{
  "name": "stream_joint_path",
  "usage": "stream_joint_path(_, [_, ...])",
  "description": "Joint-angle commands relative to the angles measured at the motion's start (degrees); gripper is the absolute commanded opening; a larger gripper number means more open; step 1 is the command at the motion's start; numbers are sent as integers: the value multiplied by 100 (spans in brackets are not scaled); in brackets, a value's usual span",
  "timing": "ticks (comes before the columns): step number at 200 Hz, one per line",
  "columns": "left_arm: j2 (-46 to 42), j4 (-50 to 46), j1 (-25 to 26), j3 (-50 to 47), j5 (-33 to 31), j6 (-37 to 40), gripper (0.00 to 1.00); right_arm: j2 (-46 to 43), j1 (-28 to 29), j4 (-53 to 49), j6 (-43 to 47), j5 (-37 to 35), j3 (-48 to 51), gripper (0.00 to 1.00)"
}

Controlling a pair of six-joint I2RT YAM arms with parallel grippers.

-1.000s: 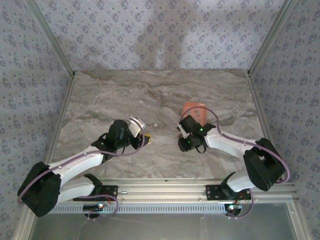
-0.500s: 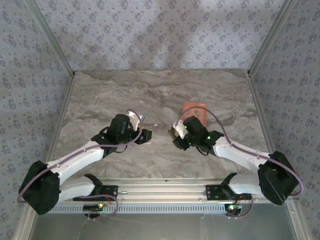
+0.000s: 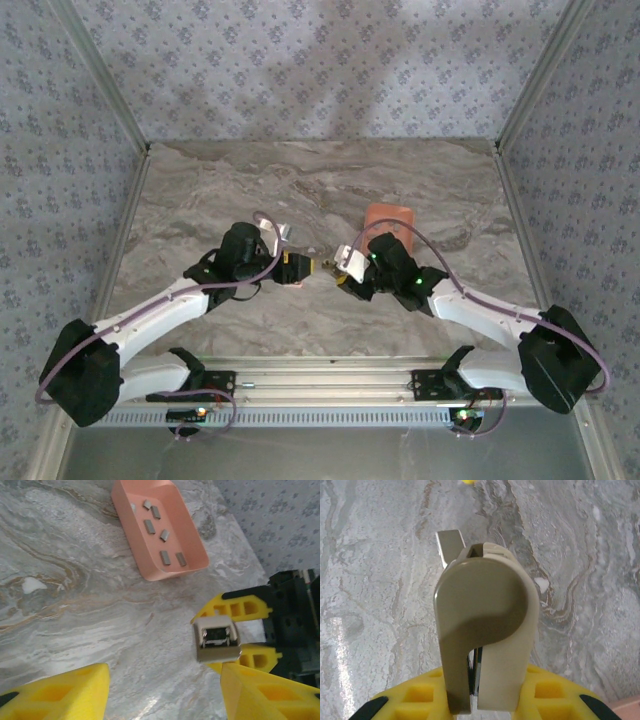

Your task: Load the staples into the stapler

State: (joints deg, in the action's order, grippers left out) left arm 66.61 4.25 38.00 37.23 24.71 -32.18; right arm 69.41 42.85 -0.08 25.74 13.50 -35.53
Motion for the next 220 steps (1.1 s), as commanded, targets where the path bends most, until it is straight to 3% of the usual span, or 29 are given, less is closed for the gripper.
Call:
stream_joint_path(1, [80, 664, 32, -60, 572, -351, 62, -103, 78, 281, 522, 189, 64, 21])
stream_joint_path(29, [267, 880, 92, -48, 821, -400, 62, -114, 144, 324, 687, 224, 93, 21])
stream_joint_path(90, [648, 595, 307, 228, 711, -333, 61, -111, 250, 430, 716, 63, -14, 20])
stream_joint_path(133, [852, 779, 366, 253, 747, -476, 50, -131, 297, 416, 757, -61, -48, 20])
stream_joint_path(178, [937, 785, 458, 276, 767, -544, 48, -113, 345, 506, 702, -415, -47, 18])
stream_joint_path(195, [948, 741, 463, 280, 837, -557, 42, -117, 353, 551, 701, -500, -32, 18])
stream_joint_path(220, [917, 667, 460, 283, 819, -513, 26, -129, 370, 563, 722, -562, -25, 19])
